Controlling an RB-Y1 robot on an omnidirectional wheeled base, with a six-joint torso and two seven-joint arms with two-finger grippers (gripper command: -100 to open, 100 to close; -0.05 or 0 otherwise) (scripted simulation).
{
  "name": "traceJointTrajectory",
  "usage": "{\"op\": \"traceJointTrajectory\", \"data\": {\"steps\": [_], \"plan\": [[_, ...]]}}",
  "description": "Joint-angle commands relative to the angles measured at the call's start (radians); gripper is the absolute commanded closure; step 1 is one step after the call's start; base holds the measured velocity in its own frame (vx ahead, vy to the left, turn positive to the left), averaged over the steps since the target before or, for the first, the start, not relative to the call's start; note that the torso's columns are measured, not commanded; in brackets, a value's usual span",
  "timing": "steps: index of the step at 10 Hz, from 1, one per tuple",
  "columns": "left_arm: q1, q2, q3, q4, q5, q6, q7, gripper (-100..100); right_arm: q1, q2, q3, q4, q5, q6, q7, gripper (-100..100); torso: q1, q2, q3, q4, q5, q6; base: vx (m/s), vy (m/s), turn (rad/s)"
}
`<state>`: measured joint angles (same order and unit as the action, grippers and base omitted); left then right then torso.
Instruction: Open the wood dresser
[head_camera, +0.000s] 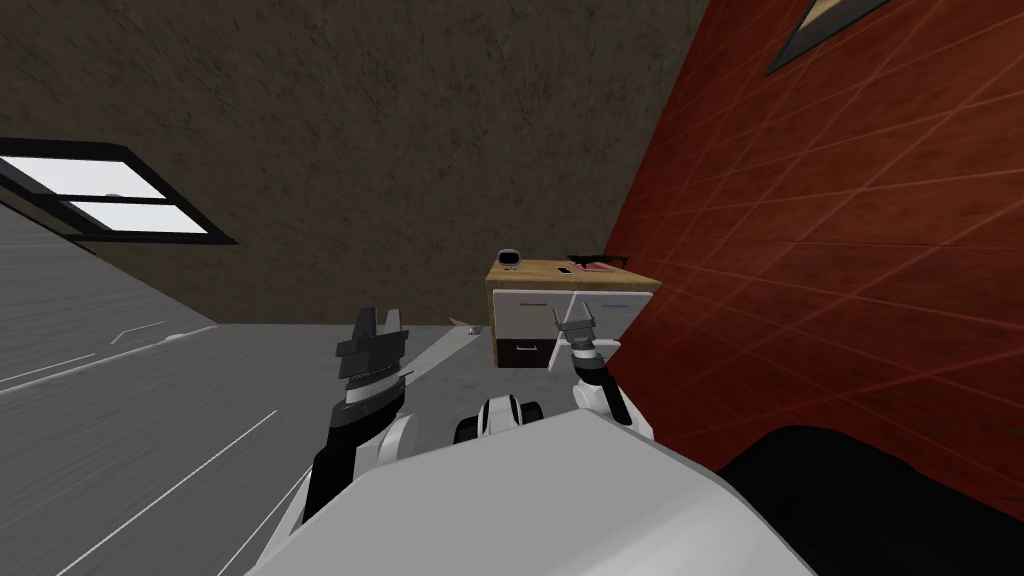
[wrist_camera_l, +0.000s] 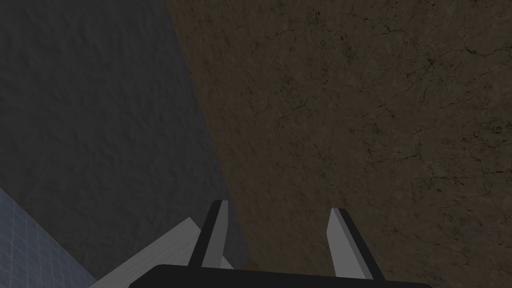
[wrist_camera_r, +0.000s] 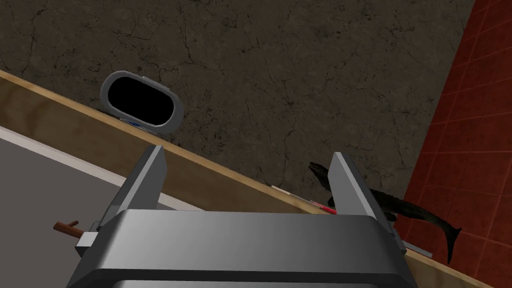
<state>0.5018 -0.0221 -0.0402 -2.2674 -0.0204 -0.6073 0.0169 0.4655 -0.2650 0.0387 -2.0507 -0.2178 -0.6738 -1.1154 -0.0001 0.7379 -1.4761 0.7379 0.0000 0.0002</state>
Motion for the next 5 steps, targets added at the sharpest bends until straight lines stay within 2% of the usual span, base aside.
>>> {"op": "traceJointTrajectory", "data": {"steps": [1,3,4,5], "plan": [[0.000,0.000,0.000,0.000,0.000,0.000,0.000,0,-0.006,-0.003,0.006,0.029,-0.033,-0.004,-0.076,-100,0.000,0.001,0.001,0.000,0.000,0.000,0.026,0.000,0.073],[0.000,0.000,0.000,0.000,0.000,0.000,0.000,0,-0.006,-0.003,0.006,0.029,-0.033,-0.004,-0.116,-100,0.000,0.000,0.000,0.000,0.000,0.000,0.022,-0.001,0.027],[0.000,0.000,0.000,0.000,0.000,0.000,0.000,0,-0.011,-0.004,0.013,0.050,-0.063,-0.003,-0.154,-100,0.000,0.001,0.000,0.000,0.000,0.000,0.026,-0.002,0.076],[0.000,0.000,0.000,0.000,0.000,0.000,0.000,0,-0.011,-0.004,0.013,0.050,-0.063,-0.003,-0.182,-100,0.000,0.000,0.000,0.000,0.000,0.000,0.032,-0.005,0.060]]}}
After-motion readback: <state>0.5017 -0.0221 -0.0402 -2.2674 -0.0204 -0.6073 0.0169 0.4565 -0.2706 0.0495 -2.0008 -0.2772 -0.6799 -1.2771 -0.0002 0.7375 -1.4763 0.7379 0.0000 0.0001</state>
